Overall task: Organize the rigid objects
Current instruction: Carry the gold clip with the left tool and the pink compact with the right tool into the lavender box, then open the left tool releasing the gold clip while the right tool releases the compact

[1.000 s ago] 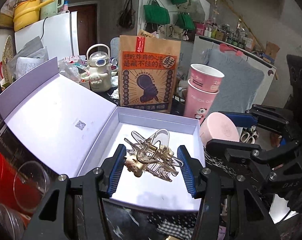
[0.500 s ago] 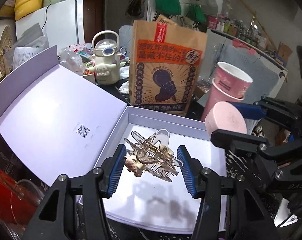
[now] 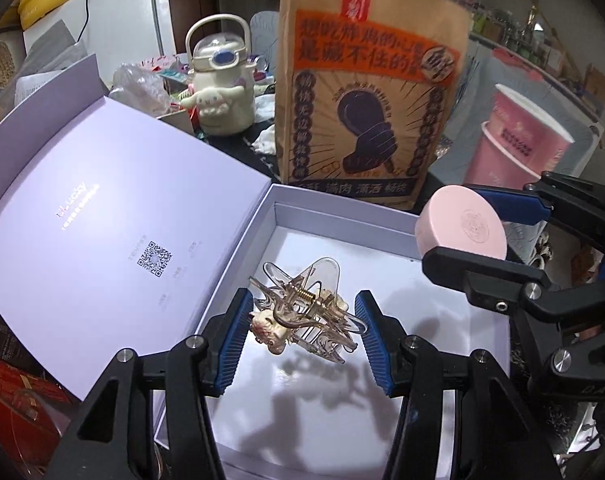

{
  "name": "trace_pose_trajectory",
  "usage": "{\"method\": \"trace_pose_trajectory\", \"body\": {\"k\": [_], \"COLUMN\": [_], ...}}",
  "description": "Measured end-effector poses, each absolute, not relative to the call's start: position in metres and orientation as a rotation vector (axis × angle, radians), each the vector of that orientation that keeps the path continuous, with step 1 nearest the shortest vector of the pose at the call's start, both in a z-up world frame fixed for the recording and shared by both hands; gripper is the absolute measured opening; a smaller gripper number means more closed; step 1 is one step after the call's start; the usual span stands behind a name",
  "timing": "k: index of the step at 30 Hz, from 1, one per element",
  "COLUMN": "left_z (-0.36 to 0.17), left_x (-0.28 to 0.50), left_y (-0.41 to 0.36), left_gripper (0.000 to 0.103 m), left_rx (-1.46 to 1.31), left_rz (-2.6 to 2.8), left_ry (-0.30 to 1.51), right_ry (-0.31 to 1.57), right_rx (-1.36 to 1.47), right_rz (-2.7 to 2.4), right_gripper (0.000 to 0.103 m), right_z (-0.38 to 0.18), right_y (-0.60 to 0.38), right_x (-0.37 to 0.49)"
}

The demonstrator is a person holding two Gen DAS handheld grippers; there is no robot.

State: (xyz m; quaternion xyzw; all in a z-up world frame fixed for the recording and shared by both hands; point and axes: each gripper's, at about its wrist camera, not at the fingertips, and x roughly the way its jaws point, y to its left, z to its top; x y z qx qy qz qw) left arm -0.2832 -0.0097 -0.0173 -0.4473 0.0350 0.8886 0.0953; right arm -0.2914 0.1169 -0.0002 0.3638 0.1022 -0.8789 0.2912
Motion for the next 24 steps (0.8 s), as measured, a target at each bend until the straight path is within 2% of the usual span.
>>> {"method": "trace_pose_trajectory", "body": {"k": [12, 20, 24], "left_z": [-0.047, -0.069, -0.073], "left_x": [-0.303, -0.307, -0.304], "left_y": [0.002, 0.000, 0.005], "left_gripper": [0.053, 0.053, 0.053], "left_rx": [-1.464, -1.567, -1.566], "left_rz": [2.643, 2.630, 2.658], "left_ry": [0.241, 0.234, 0.319], "right_ry": [0.296, 0.312, 0.335], "right_rx": [1.111, 1.192, 1.228], "right_rz": [-2.334, -2.317, -2.311], "right_gripper": [0.051, 0.051, 0.051], "right_z": [-0.037, -0.061, -0.072], "right_y": [0.112, 0.112, 0.112], "right_x": [-0.317, -0.327, -0.329]}}
